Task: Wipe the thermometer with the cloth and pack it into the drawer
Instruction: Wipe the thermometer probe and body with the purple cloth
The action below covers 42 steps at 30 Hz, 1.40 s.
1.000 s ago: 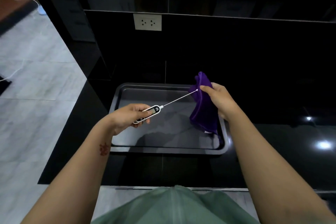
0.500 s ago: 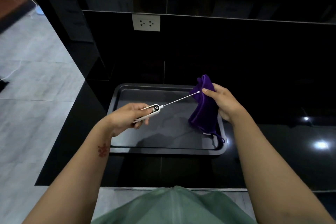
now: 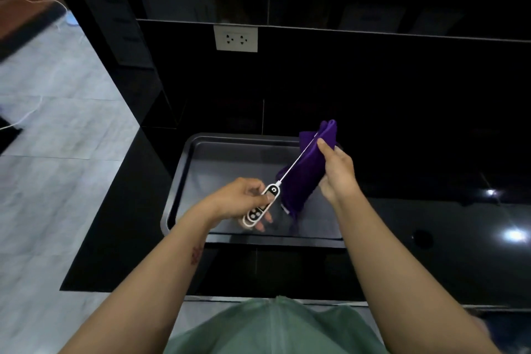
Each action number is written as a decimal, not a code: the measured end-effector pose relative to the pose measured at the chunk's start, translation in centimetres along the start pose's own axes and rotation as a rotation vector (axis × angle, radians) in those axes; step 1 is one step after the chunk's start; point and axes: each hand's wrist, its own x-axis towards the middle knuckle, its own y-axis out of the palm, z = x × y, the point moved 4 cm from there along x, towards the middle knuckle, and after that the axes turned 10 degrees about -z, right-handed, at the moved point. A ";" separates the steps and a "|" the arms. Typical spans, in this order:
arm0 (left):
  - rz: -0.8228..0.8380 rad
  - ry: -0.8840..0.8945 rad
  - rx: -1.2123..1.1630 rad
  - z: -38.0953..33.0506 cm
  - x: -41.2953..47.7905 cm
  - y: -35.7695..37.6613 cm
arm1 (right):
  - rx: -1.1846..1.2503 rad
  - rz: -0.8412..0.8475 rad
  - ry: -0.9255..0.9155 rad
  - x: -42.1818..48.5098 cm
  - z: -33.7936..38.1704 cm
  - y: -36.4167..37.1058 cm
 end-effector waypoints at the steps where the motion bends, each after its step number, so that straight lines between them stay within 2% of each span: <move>1: -0.004 0.004 -0.017 -0.3 0.0 0.5 | -0.009 0.015 0.004 -0.3 -0.4 0.3; 6: -0.025 0.006 -0.080 -1.2 0.1 1.3 | -0.121 0.092 -0.030 -0.7 -0.9 0.8; 10: 0.033 -0.012 -0.114 -0.7 -0.3 1.4 | -0.071 0.011 -0.062 0.0 0.7 0.4; 13: 0.010 -0.016 -0.120 -1.0 -0.3 1.4 | -0.117 -0.029 -0.076 0.1 0.1 0.7; 18: -0.063 0.005 -0.188 -1.3 0.2 1.3 | -0.234 0.100 -0.087 -0.7 -1.7 1.5; 26: -0.028 0.020 -0.207 -1.3 -0.4 1.2 | -0.122 0.000 -0.108 -0.6 0.3 1.5; 33: -0.050 0.003 -0.250 0.1 -0.3 0.4 | -0.266 0.132 -0.056 -2.2 -1.6 2.2; 36: -0.041 0.011 -0.252 0.2 -0.3 0.4 | -0.311 0.091 -0.102 -2.3 -1.3 2.1; 42: -0.005 0.021 -0.223 0.7 -0.9 0.7 | -0.216 -0.046 -0.140 -2.2 -0.2 1.6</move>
